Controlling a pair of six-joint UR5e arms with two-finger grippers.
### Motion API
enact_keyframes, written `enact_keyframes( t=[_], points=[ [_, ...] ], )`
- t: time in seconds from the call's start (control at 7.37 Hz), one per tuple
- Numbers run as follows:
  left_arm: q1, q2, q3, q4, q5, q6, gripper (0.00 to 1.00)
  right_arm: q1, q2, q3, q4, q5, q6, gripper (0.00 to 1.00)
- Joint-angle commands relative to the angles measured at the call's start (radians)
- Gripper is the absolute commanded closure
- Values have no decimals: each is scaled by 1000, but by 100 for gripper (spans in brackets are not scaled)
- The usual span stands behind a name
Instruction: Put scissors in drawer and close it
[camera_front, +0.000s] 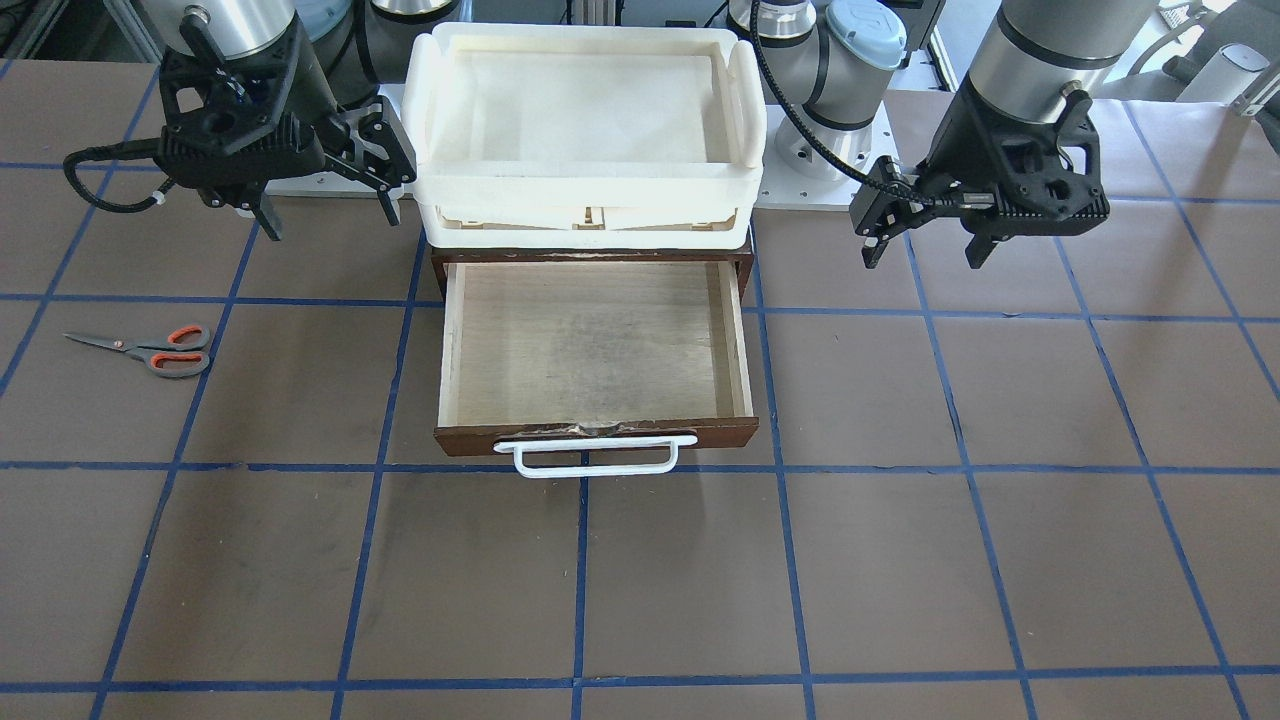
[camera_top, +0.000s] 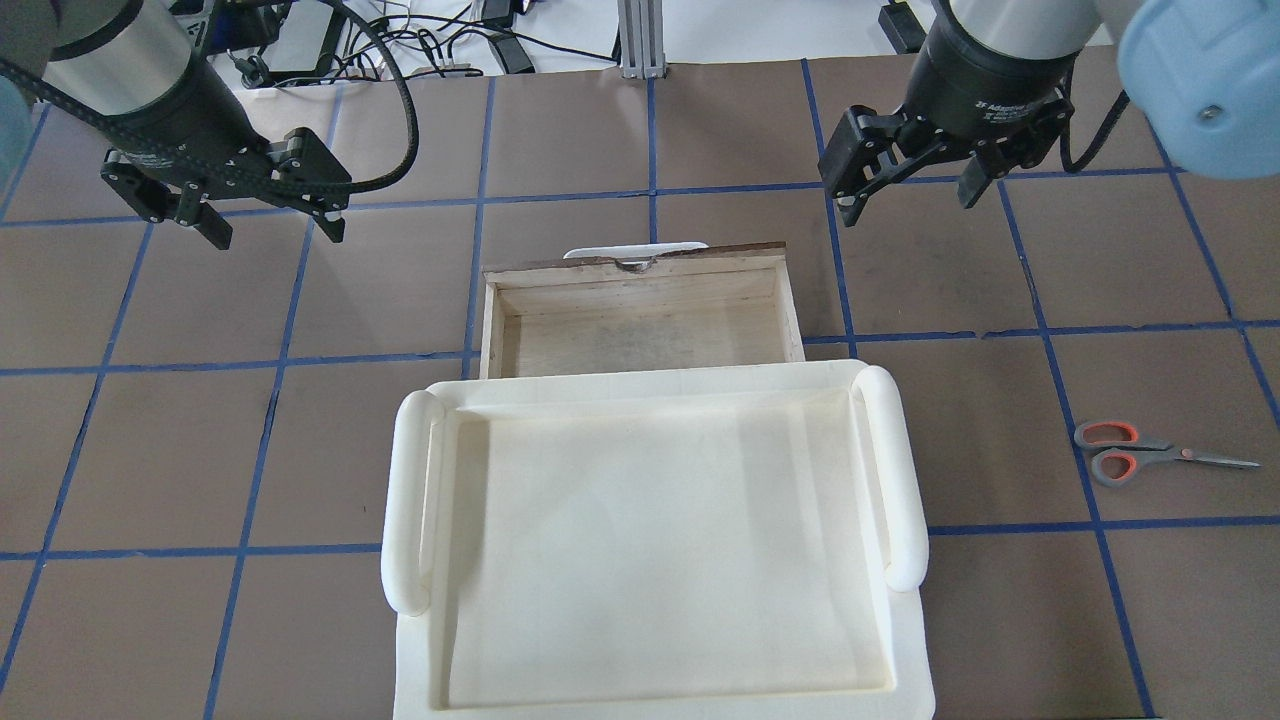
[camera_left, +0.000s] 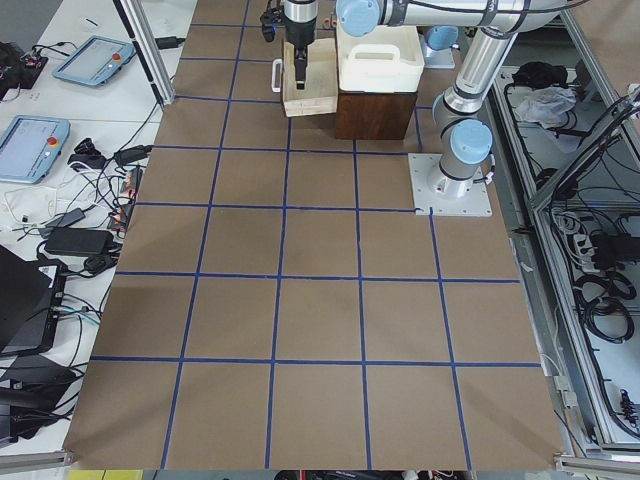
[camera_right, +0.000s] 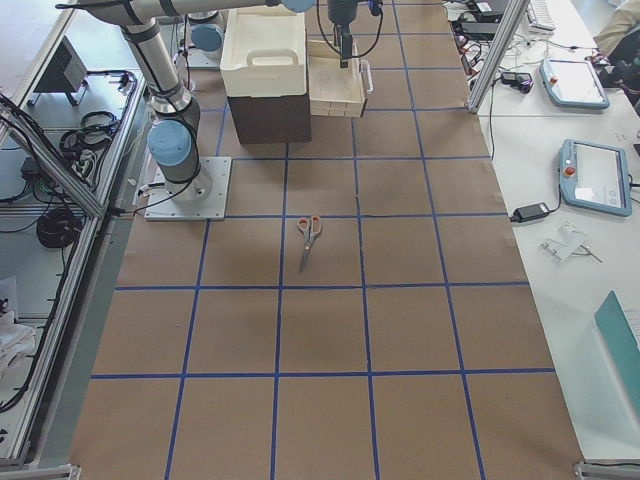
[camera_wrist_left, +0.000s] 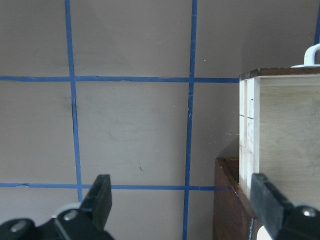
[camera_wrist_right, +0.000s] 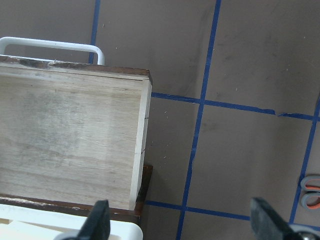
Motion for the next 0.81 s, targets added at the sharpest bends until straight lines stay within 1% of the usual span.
enact_keyframes(
  t=[0.0,0.41,0.68],
  points=[
    [0,5,0,0,0,-1,0,0,-1,0,0,-2,-2,0],
    [-1,5,-2,0,-2,-1,0,-8,1,3,1,-12,-11,0],
    [-1,6,-2,-2,1,-3,0,-21,16,2,-3,-15,-50,0]
  ],
)
